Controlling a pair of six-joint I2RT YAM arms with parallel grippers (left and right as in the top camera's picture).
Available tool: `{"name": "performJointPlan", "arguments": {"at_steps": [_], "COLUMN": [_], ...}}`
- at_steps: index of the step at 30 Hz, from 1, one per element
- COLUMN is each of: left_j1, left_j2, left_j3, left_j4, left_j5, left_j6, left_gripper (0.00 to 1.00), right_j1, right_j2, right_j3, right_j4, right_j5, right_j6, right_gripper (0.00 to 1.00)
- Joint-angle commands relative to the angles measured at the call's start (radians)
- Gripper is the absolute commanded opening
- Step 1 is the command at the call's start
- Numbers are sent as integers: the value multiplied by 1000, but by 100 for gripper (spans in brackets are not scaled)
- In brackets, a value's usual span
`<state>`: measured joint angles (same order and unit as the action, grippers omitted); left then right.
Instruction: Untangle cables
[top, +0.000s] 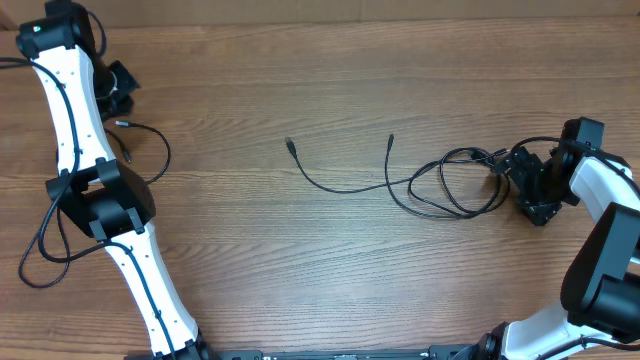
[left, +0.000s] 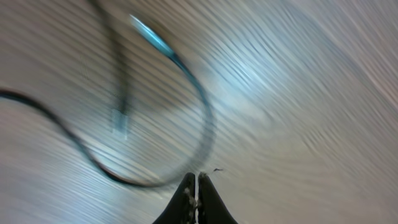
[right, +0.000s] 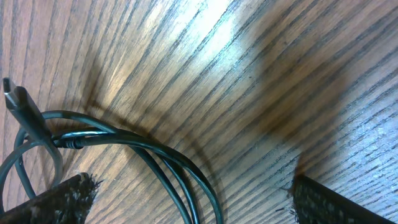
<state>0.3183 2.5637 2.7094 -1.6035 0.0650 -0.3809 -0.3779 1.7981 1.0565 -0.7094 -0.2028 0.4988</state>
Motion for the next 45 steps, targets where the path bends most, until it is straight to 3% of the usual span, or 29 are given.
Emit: {"name": "performJointPlan", "arguments": {"at_steps": [1,29,45], "left_j1": [-37,-500,-628], "left_j2": [-13,-13,-29], "left_j3": [-10,-64,-109], "left_j4": [-55,-87,-87], "left_j5": [312,305,264], "left_j6": [153,224,225], "left_gripper": [4,4,4], "right_j1": [10,10,10], "right_j2": [11,11,11], "right_j3": [-8,-8,-8], "right_j4": [1,1,2], "right_j5": [-26,-26,-27], "right_j6": [10,10,10], "right_gripper": [100,100,100]}}
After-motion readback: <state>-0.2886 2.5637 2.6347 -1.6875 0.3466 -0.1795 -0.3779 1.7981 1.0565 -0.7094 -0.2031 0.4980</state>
